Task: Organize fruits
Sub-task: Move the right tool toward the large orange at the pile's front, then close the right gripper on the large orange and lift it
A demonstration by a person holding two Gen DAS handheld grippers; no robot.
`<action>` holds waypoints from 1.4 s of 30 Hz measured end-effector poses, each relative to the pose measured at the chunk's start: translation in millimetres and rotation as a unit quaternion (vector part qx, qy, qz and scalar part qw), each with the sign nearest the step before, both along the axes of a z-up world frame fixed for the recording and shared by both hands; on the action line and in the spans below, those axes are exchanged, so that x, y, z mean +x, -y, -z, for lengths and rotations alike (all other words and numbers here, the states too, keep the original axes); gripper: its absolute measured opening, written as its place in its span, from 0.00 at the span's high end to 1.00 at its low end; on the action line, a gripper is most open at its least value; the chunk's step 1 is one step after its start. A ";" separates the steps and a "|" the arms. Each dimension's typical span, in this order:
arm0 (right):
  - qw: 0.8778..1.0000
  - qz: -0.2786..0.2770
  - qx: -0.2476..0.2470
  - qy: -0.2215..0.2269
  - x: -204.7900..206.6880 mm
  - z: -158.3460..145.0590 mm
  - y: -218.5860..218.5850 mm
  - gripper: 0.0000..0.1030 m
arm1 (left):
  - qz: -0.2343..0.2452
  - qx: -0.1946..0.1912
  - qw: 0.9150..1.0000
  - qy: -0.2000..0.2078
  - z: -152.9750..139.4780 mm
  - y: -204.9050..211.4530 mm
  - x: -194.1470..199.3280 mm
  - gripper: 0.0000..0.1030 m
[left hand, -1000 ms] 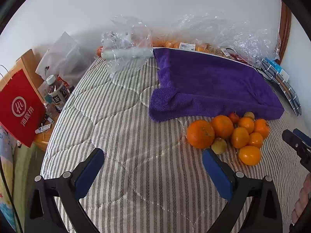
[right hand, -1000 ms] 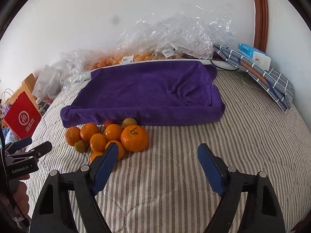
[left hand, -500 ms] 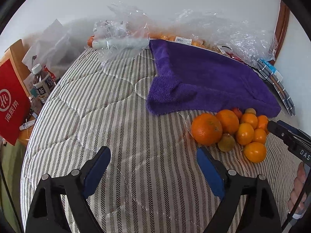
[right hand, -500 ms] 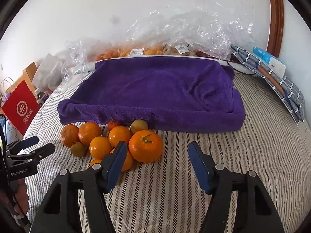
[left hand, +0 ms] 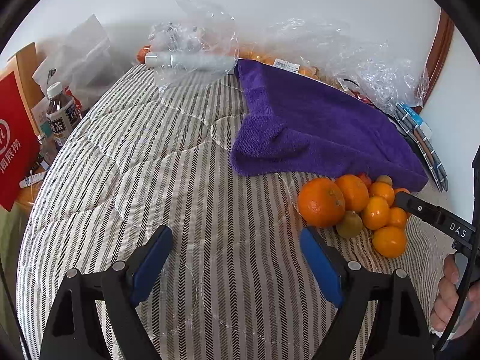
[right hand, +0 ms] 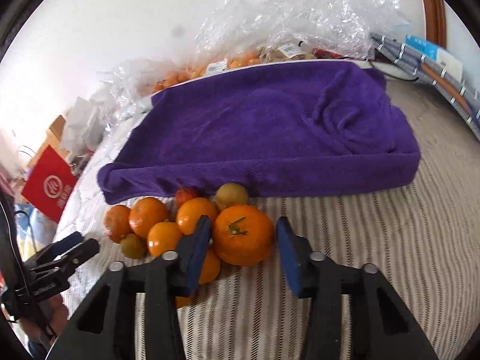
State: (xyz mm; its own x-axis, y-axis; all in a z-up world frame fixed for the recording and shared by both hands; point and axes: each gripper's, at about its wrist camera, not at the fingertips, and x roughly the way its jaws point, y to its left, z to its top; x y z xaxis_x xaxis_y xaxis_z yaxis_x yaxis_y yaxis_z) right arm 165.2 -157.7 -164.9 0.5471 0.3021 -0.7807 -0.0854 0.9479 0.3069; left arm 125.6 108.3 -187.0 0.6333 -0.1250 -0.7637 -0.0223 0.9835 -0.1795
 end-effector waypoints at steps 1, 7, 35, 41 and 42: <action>1.000 0.001 -0.001 0.001 -0.7 -0.1 0.3 0.59 | 0.000 -0.003 1.000 0.000 -0.3 -0.5 -0.3 0.17; 1.000 0.017 -0.019 0.013 -13.4 -5.8 7.8 0.59 | -0.002 -0.018 1.000 0.000 -2.5 -5.0 -2.3 0.17; 0.997 0.011 -0.076 0.020 -30.1 10.2 23.0 0.42 | 0.071 -0.025 0.997 0.011 -3.3 51.6 28.0 0.51; 0.996 0.003 -0.082 0.019 -31.1 10.2 23.0 0.42 | 0.066 -0.011 0.998 0.016 -6.4 53.8 24.2 0.61; 0.996 0.002 -0.082 0.019 -31.5 10.3 23.2 0.42 | 0.061 -0.005 0.998 0.017 -7.7 52.3 22.3 0.61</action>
State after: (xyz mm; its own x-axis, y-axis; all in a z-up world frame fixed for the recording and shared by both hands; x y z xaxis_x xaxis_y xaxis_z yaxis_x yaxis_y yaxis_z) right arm 133.7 -180.9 -175.2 0.5787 0.1700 -0.7976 -0.0897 0.9854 0.1450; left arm 147.9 56.0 -179.4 0.6388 -0.2101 -0.7401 0.1046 0.9768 -0.1870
